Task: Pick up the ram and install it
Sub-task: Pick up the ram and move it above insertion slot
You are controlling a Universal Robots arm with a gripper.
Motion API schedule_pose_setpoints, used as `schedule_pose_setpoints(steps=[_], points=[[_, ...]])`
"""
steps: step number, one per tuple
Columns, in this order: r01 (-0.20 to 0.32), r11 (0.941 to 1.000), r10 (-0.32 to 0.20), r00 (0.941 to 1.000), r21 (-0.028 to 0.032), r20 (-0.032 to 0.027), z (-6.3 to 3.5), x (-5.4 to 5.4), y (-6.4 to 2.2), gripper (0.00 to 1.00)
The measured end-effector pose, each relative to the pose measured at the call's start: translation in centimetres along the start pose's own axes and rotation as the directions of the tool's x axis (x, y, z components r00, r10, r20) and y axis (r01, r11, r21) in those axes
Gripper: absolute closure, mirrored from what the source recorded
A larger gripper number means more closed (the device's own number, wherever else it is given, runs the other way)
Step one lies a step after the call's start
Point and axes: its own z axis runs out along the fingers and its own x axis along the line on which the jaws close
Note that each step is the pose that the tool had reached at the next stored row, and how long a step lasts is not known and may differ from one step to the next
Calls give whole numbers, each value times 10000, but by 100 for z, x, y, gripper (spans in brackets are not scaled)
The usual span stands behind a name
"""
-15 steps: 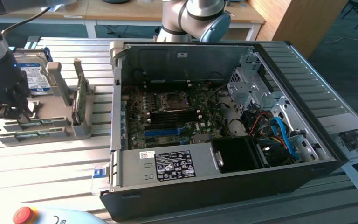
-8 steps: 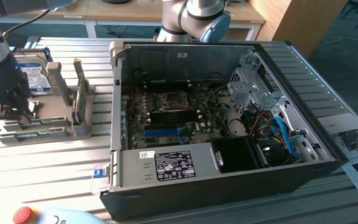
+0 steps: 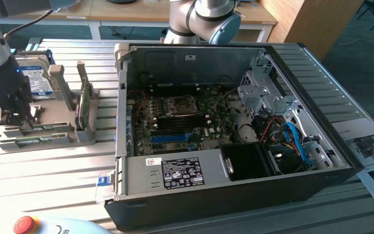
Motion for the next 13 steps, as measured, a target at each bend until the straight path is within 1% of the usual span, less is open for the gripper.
schedule_pose_setpoints(steps=[13], points=[[0,10000,0,10000,0,0,-3,20,-66,76]])
